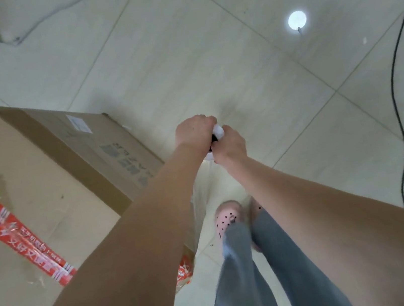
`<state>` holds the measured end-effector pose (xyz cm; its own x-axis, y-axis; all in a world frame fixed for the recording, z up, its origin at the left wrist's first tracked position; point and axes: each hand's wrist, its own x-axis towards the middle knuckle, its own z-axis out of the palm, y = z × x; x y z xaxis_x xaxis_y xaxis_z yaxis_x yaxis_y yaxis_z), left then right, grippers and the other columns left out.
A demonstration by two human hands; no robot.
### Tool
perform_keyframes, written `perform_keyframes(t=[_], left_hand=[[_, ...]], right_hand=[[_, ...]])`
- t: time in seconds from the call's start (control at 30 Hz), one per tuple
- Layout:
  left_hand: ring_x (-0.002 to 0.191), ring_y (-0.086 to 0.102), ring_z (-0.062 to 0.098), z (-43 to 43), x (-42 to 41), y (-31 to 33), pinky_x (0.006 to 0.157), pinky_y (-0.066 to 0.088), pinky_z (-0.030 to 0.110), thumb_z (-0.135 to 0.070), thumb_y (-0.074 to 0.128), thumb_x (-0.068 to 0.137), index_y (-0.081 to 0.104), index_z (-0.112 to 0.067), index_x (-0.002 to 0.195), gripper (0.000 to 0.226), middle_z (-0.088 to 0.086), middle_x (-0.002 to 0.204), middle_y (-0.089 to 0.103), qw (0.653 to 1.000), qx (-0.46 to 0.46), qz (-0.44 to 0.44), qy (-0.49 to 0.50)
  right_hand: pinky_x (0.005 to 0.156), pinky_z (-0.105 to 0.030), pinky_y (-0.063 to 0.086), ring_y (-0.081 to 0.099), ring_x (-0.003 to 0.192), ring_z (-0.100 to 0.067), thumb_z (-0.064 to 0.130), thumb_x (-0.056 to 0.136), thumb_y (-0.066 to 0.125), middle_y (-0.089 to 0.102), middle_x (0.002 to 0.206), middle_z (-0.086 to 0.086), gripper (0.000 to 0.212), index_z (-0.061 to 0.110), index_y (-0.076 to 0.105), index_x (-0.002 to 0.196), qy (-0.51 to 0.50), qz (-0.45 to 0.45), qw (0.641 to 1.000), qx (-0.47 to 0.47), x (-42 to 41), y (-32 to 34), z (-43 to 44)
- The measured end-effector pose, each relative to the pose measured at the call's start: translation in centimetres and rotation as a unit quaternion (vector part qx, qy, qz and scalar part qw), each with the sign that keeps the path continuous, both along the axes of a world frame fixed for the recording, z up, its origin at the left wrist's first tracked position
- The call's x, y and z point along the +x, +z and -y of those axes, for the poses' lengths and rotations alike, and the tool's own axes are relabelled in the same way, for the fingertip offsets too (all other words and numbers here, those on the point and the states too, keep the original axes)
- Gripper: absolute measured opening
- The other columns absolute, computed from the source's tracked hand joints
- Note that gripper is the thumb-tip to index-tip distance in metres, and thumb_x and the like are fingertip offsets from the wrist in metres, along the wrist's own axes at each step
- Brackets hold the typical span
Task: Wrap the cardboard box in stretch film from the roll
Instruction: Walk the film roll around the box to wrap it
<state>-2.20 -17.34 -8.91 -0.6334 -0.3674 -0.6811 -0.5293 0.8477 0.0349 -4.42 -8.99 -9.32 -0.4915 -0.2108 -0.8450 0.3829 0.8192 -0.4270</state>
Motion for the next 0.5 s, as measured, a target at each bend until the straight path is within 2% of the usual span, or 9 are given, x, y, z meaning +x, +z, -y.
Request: perform_keyframes(t=[0.07, 0.1, 0.17, 0.23, 0.3, 0.33, 0.4, 0.5], left_hand=[[0.074, 0.047, 0.024, 0.5, -0.1, 0.0, 0.06, 0.034, 0.031, -0.008, 0.05, 0.081, 0.054, -0.015, 0.093, 0.015, 0.006, 0.098, 0.059, 1.0, 0.0, -0.004, 0.011], [0.076, 0.049, 0.025, 0.7, -0.2, 0.0, 0.06, 0.034, 0.031, -0.008, 0.05, 0.081, 0.054, -0.013, 0.096, 0.017, 0.007, 0.099, 0.059, 1.0, 0.003, -0.008, 0.022], [0.081, 0.054, 0.028, 1.4, -0.3, 0.0, 0.06, 0.035, 0.032, -0.008, 0.051, 0.081, 0.053, -0.01, 0.1, 0.02, 0.009, 0.1, 0.059, 0.998, 0.011, -0.014, 0.055], [0.084, 0.055, 0.029, 2.3, -0.4, 0.0, 0.061, 0.036, 0.031, -0.01, 0.052, 0.081, 0.052, -0.009, 0.103, 0.022, 0.01, 0.101, 0.059, 0.994, 0.021, -0.011, 0.102], [0.09, 0.057, 0.03, 3.7, -0.5, 0.1, 0.063, 0.037, 0.031, -0.013, 0.052, 0.083, 0.053, -0.009, 0.107, 0.025, 0.011, 0.103, 0.059, 0.986, 0.031, -0.007, 0.165], [0.092, 0.058, 0.031, 4.4, -0.4, 0.1, 0.064, 0.039, 0.031, -0.014, 0.052, 0.083, 0.054, -0.008, 0.107, 0.025, 0.012, 0.104, 0.059, 0.978, 0.04, -0.007, 0.206], [0.093, 0.06, 0.032, 5.9, -0.3, 0.0, 0.064, 0.042, 0.031, -0.016, 0.052, 0.082, 0.056, -0.007, 0.102, 0.022, 0.013, 0.103, 0.061, 0.956, 0.061, -0.012, 0.286], [0.088, 0.064, 0.03, 7.5, 0.1, -0.3, 0.061, 0.046, 0.031, -0.019, 0.055, 0.081, 0.055, -0.007, 0.093, 0.018, 0.012, 0.098, 0.063, 0.922, 0.081, -0.015, 0.378]], right_hand=[[0.069, -0.042, 0.055, 0.055, 0.073, -0.022, 0.008, 0.083, 0.041, 0.055, 0.086, -0.002, 0.014, 0.014, 0.052, 0.087, 0.042, -0.01, 0.999, -0.001, -0.6, -0.1, 0.3], [0.062, -0.038, 0.053, 0.054, 0.069, -0.019, 0.009, 0.083, 0.042, 0.054, 0.083, 0.0, 0.011, 0.016, 0.051, 0.085, 0.067, -0.016, 0.998, -0.002, -1.0, 0.0, 0.5], [0.048, -0.028, 0.038, 0.049, 0.061, -0.013, 0.012, 0.082, 0.044, 0.053, 0.078, 0.002, 0.009, 0.015, 0.053, 0.083, 0.112, -0.028, 0.993, 0.001, -2.1, 0.0, 1.3], [0.045, -0.025, 0.03, 0.048, 0.062, -0.016, 0.012, 0.079, 0.047, 0.052, 0.07, 0.005, 0.007, 0.015, 0.054, 0.079, 0.123, -0.037, 0.992, 0.002, -2.9, -0.1, 2.1], [0.046, -0.021, 0.031, 0.049, 0.068, -0.018, 0.012, 0.077, 0.053, 0.05, 0.07, 0.008, 0.013, 0.016, 0.058, 0.087, 0.096, -0.037, 0.995, -0.004, -3.6, 0.0, 3.0], [0.048, -0.019, 0.033, 0.05, 0.072, -0.017, 0.012, 0.077, 0.056, 0.053, 0.077, 0.007, 0.022, 0.017, 0.06, 0.098, 0.079, -0.035, 0.996, -0.009, -3.7, 0.0, 3.6], [0.061, -0.018, 0.039, 0.056, 0.087, -0.02, 0.014, 0.079, 0.061, 0.06, 0.102, -0.001, 0.042, 0.017, 0.055, 0.12, 0.054, -0.034, 0.998, -0.022, -4.0, -0.1, 5.0], [0.072, -0.024, 0.039, 0.057, 0.109, -0.023, 0.019, 0.084, 0.06, 0.052, 0.13, -0.007, 0.059, 0.018, 0.039, 0.139, 0.069, -0.042, 0.997, -0.017, -4.2, -0.2, 7.1]])
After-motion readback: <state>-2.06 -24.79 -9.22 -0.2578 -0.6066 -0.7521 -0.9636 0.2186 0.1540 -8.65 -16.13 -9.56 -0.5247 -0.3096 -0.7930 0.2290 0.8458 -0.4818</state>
